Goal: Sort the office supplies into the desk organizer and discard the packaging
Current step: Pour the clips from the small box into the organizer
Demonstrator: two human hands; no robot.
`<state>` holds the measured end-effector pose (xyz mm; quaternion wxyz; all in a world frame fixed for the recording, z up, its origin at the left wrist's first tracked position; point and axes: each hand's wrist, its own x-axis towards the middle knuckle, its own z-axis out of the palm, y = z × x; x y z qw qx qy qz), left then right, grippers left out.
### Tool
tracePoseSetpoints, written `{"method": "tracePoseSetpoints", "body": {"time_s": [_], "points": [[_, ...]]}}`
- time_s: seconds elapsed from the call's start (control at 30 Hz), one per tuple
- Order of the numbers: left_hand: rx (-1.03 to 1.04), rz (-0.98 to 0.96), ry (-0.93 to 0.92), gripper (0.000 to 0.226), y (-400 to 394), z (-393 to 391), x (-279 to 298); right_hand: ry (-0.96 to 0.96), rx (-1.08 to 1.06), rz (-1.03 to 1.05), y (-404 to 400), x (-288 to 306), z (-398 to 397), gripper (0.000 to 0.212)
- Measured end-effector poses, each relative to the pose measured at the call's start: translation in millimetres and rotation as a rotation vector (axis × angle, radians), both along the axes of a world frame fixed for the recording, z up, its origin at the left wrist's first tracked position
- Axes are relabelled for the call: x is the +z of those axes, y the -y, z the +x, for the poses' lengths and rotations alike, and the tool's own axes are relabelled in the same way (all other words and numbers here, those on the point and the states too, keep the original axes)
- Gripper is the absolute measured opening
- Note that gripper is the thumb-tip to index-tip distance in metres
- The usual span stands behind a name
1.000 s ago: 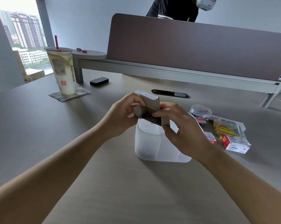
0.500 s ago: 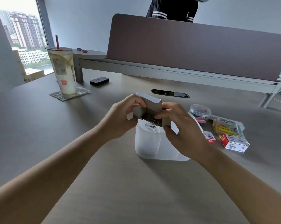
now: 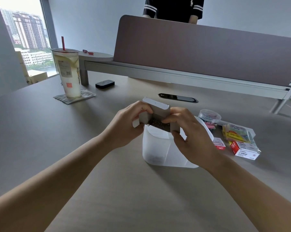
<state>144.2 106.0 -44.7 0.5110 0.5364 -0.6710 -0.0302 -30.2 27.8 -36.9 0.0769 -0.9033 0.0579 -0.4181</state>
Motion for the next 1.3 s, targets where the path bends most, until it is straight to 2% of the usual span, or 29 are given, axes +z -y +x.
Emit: {"method": "tracePoseSetpoints", "body": {"time_s": [0.37,0.57,0.83,1.3], "points": [[0.005,-0.023,0.029,0.038,0.0,-5.1,-0.3,0.005,-0.031,-0.056,-1.3,1.3,-4.9,0.052],[0.019,-0.047,0.047,0.038,-0.9,-0.8,-1.6,0.002,-0.048,-0.09,-3.7,1.0,-1.4,0.043],[0.034,-0.057,0.056,0.037,-0.3,0.5,-5.1,-0.019,-0.076,-0.127,-4.6,0.1,1.6,0.04],[0.008,-0.093,0.099,0.045,-3.8,-5.4,-3.2,-0.021,-0.146,-0.252,1.3,-2.8,-5.3,0.059]]}}
